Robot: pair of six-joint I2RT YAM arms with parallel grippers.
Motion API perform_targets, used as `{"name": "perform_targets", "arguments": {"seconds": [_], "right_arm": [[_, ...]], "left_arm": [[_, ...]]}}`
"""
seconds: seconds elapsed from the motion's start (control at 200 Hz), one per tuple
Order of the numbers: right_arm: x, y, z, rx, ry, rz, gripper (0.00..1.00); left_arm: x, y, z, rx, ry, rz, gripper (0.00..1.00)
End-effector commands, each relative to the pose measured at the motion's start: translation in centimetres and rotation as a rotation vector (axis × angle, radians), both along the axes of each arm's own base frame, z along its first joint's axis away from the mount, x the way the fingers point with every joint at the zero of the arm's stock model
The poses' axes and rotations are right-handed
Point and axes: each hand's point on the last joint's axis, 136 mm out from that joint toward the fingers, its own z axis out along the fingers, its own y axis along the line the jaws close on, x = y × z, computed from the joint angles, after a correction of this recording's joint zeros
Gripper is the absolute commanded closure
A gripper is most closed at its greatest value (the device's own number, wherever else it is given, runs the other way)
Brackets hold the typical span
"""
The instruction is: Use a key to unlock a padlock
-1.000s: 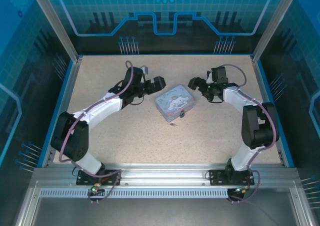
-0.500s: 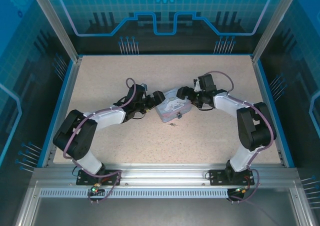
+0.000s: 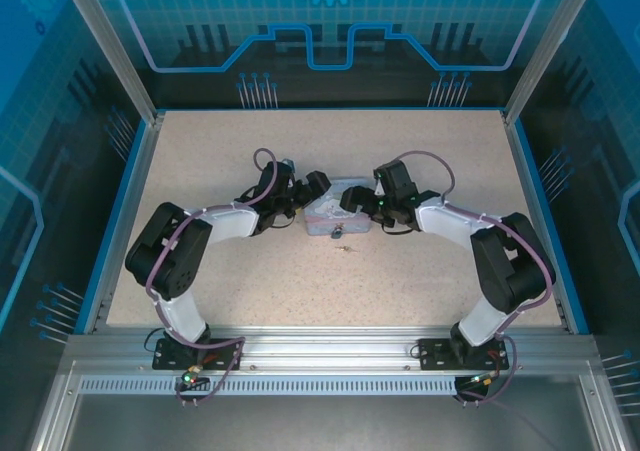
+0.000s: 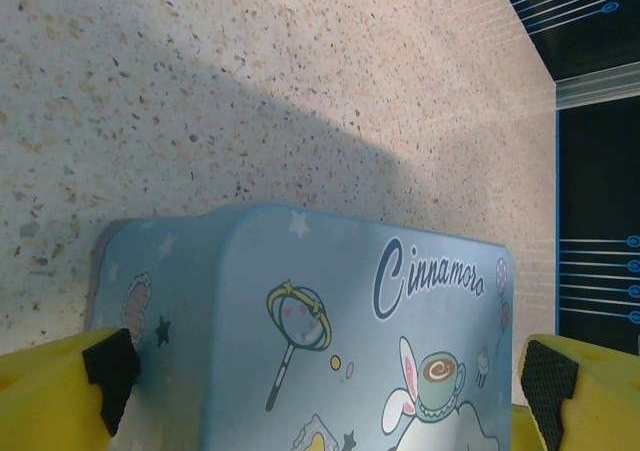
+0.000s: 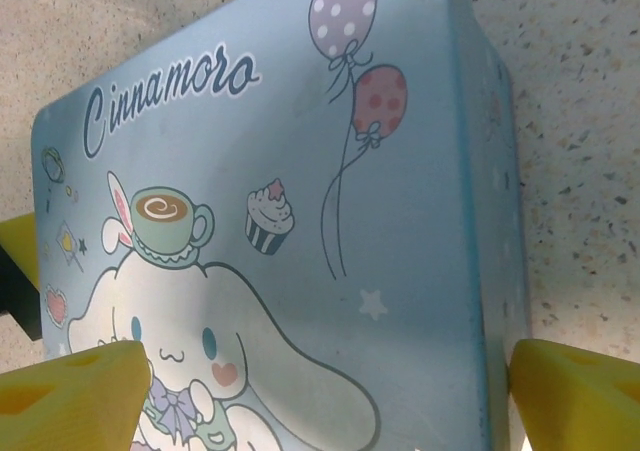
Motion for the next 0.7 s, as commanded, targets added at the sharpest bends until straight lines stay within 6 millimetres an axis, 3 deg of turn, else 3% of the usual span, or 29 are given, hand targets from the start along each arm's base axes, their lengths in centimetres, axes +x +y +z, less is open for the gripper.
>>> {"name": "perform_targets", "arguments": {"seconds": [0.0,0.305,0.625,0.64,0.695], "right_arm": [[-1.6,3.6,0.2,0.096,0.011,0.088,0.07],[-1.5,2.6,0.3,0.043,-0.009,0.071,0.06],[-1.7,-1.4,4.7,-0.075,-0.166,0.04,0.03],[-2.3,-1.7,3.9,-0.091,-0.15,0.048,0.03],[-3.0,-2.1,4.2,-0.111,-0.158,0.07,0.03]], "left_arm": [[-0.9,-3.2,0.9,-0.086,-0.007,-0.109,0.01],[-1.0,-2.8,0.3,-0.079,-0.002,-0.1,0.01],[-0.7,-0.9,0.7,-0.084,-0.018,-0.06,0.01],[-0.8,-0.8,0.7,-0.084,-0.019,-0.06,0.01],[-1.0,-0.6,0.7,-0.077,-0.023,-0.056,0.01]]}}
